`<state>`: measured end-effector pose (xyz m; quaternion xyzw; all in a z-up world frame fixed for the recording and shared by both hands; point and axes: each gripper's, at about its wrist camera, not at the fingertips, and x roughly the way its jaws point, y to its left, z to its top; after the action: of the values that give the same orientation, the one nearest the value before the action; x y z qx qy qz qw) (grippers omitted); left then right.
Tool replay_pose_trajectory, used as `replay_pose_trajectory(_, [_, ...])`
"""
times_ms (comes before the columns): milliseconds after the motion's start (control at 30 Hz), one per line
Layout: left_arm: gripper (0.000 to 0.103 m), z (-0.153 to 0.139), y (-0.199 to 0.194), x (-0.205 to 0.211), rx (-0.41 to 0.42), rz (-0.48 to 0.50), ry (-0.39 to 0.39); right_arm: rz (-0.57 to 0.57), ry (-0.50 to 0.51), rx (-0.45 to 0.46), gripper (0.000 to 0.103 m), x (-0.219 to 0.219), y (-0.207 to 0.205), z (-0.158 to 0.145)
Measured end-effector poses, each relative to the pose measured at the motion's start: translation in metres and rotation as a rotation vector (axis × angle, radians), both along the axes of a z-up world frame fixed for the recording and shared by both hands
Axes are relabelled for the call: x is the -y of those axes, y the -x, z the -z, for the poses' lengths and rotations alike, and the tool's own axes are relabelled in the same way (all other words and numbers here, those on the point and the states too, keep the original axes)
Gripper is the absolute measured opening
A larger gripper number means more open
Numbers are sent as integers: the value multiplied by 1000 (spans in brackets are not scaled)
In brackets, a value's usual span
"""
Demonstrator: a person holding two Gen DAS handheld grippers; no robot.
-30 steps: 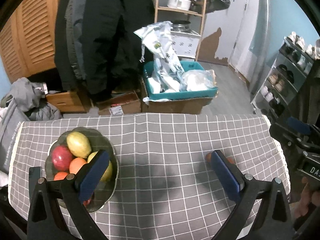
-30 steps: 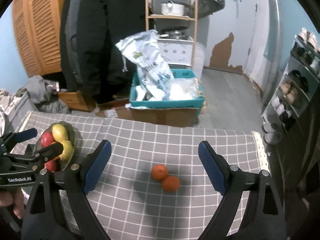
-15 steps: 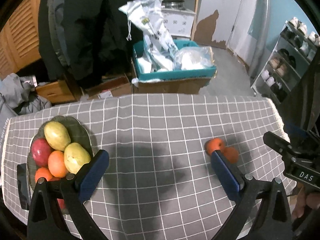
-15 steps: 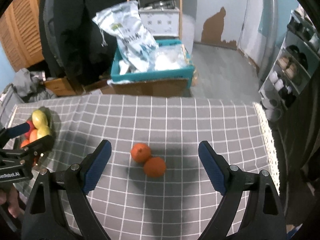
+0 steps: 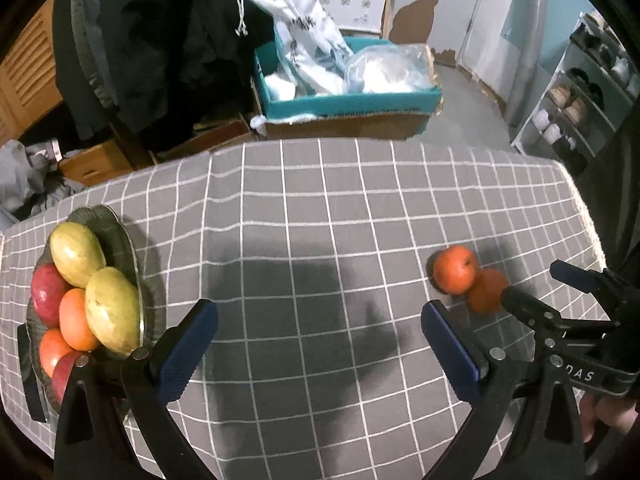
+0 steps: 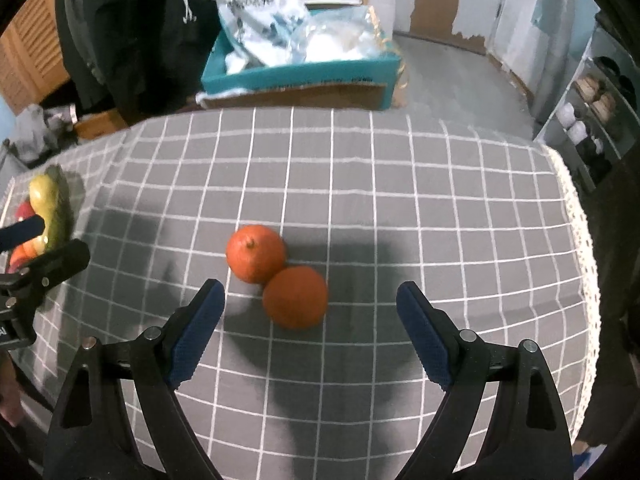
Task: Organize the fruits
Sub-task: 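Grasp one tangerine with the right gripper while the left grasps the other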
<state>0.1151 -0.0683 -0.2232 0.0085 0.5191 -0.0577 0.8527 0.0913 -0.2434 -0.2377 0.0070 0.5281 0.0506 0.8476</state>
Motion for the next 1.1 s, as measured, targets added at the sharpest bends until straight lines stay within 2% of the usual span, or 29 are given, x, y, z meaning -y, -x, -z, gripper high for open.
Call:
replay_pose_trajectory(300, [102,29,-5,-1,-52,-11,-3,-11,-7,-61,86,-4,-8,31])
replay_pose_trajectory(500, [102,38,-9,1,-71,-13,7,-33,-34,-90,69,-6,-12,44])
replay_pose_trajectory(567, [102,39,-10,4,-73,-11,12,-37,-45,-99,53,-5,-12,47])
replay_pose_trajectory(633, [102,39,-13,9,-76,-5,22,-39,-60,-100,45,-3,-11,48])
replay_pose_trajectory(1100, [102,45,-27,69,-74,104,48,111,-14,-45,44,61,0,31])
